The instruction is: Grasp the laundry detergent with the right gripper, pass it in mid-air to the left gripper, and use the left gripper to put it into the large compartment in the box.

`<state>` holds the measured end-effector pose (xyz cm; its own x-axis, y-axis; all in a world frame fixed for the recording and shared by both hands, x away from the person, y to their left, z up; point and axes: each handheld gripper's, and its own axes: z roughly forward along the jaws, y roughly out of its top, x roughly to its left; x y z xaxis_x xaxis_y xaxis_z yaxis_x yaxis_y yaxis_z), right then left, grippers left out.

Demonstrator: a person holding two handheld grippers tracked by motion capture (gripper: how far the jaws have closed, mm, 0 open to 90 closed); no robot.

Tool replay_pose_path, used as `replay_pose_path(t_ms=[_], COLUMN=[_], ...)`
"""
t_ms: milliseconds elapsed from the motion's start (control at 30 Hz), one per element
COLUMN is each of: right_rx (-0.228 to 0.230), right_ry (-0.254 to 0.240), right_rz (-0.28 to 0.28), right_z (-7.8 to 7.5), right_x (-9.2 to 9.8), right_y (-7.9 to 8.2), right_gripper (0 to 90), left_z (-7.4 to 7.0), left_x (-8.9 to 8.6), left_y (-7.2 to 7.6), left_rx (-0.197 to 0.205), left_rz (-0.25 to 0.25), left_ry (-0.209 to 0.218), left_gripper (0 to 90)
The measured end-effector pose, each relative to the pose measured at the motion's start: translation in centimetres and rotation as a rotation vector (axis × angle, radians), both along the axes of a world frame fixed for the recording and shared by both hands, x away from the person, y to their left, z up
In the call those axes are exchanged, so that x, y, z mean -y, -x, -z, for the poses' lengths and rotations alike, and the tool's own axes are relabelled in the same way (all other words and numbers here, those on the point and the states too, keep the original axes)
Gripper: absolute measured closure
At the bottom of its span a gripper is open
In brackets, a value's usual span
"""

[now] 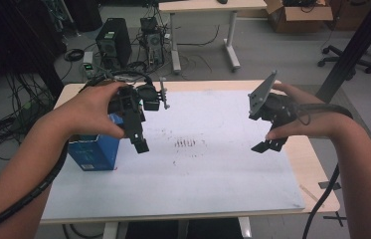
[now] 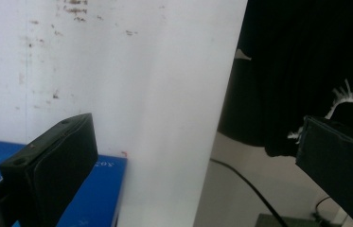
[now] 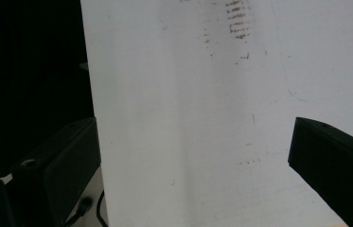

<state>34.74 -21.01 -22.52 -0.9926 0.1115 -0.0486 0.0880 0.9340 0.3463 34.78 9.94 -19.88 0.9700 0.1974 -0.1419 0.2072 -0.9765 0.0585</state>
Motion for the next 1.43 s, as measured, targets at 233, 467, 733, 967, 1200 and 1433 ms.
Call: replay_pose_path(t_ms=[233,467,733,967,1200,1433], right_rx=[-0.025,-0.019,-0.036,-0.032,-0.031,-0.033], right_ry=[0.074,0.058,0.07,0.069,0.071,0.075], right_rz=[-0.013,0.0,0.009,0.013,0.017,0.021], right_z=[0.8,0.4,0.9,1.2,0.8,0.9], right_x=[-0.7,-0.2,0.1,-0.1,-0.4,-0.5], right_y=[-0.4,-0.8,-1.3,-1.2,-0.8,-0.7], right_gripper=[3.9,3.5,3.5,3.6,3.7,3.6], left_z=[0.8,1.3,1.7,1.5,0.9,1.0], left_x=[1.0,1.8,2.0,1.7,1.1,1.3], left_y=[-0.1,-0.5,-1.4,-1.4,-1.1,-1.1], left_rx=[0.022,0.026,0.024,0.036,0.048,0.049], left_rz=[0.096,0.13,0.141,0.135,0.13,0.136], left_ry=[-0.006,-0.005,-0.011,-0.022,-0.01,-0.013], left_gripper=[0.2,0.2,0.2,0.2,0.2,0.2])
